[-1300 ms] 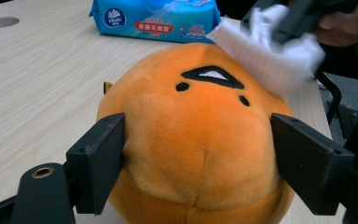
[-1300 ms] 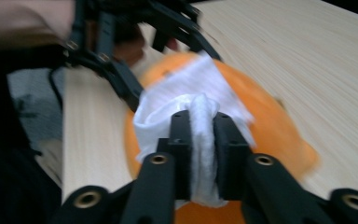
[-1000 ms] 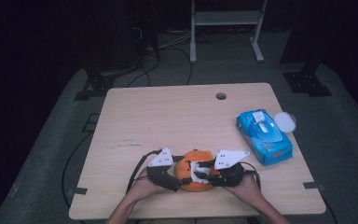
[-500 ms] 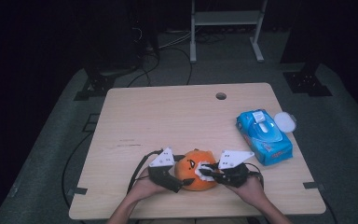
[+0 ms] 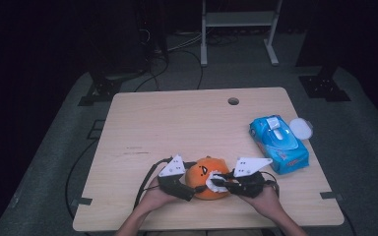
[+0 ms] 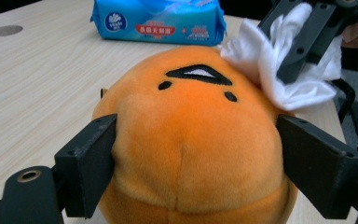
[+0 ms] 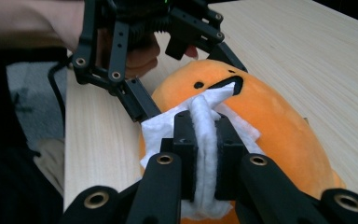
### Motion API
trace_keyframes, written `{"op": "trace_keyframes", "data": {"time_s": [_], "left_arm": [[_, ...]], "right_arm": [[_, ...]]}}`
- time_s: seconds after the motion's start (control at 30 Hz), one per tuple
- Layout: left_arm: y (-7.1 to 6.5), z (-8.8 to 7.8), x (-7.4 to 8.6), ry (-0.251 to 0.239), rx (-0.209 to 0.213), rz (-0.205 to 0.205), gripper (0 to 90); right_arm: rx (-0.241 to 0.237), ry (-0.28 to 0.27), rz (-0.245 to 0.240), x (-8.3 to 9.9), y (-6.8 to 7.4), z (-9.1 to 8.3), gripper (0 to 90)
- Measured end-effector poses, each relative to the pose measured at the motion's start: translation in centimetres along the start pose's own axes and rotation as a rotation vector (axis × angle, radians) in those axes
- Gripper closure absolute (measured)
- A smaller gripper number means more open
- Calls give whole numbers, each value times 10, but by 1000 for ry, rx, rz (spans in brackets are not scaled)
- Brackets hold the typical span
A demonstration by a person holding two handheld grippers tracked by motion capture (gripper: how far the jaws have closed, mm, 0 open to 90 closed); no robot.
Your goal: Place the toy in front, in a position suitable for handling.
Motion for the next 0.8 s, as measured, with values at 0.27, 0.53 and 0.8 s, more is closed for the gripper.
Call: {"op": "trace_keyframes", "data": {"time_s": [0.27,0.53,0.8], "left_arm": [[4,-5,4,-13,-7,-47,156],[6,-5,5,-18,-23,-65,155],[9,-9,6,-5,-32,-98,158]], "right_arm": [[91,-2,57,13,-24,-21,818],[64,-19,72,13,-16,-22,817],[82,-1,49,14,-19,-21,816]]}}
Point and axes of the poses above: each handheld gripper's, and its own axes: z roughly forward along the jaws, x roughly out of its underside, y roughly to its left, the point moved 5 cm from there along z, roughly forward along the jaws, and after that the axes turned 15 degrees about -y, right-handed, at the moved point
